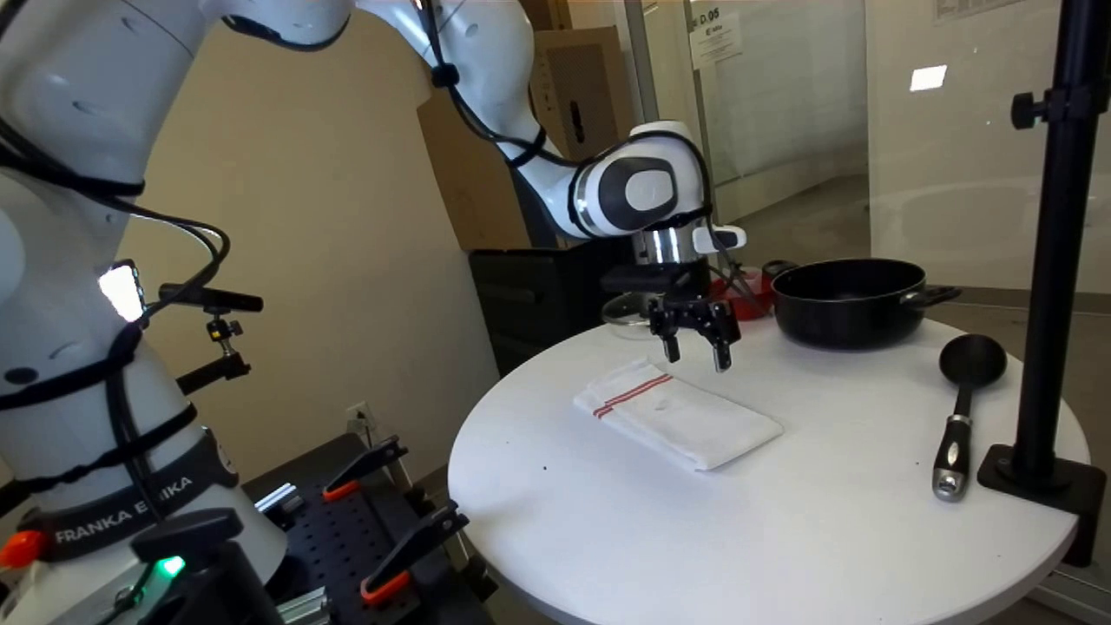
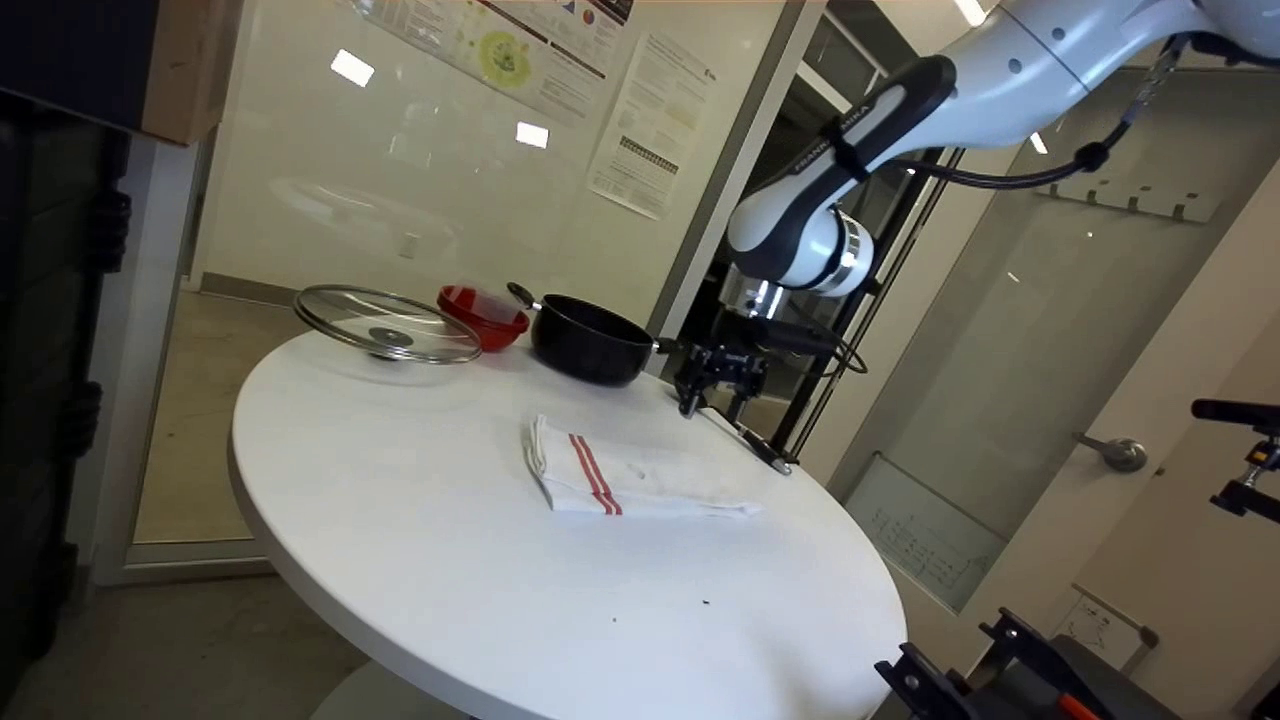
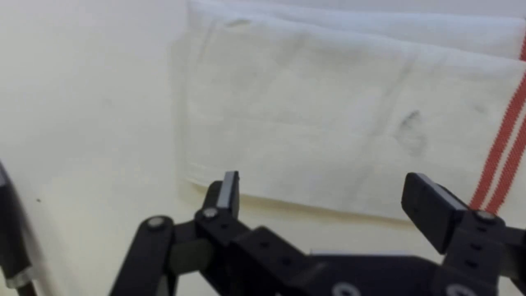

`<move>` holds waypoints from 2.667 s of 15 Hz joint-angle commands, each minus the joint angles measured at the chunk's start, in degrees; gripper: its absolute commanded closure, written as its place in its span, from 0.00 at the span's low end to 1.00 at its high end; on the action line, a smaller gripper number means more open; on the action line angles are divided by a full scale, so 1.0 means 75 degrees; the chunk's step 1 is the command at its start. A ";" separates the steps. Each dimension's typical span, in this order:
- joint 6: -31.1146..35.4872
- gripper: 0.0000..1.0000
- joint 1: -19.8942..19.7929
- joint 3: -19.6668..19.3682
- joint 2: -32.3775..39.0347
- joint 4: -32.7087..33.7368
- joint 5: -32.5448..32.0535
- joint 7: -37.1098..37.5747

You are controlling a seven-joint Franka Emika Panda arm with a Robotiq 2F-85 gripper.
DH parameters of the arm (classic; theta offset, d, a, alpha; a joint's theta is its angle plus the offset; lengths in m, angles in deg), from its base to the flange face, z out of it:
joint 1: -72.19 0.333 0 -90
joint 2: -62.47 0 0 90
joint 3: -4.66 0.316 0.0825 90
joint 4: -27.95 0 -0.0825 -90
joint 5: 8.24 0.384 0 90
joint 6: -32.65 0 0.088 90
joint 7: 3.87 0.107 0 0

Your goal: Fold the white towel

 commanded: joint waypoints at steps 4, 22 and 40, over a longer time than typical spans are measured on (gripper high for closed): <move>0.0152 0.00 -0.0538 -0.0094 -0.0628 -0.0911 -0.0214 -0.0271; 0.0281 0.00 -0.0794 -0.0070 0.0409 -0.0075 0.0016 -0.0104; 0.0166 0.58 -0.1185 0.0018 0.1715 0.1034 0.0300 -0.0006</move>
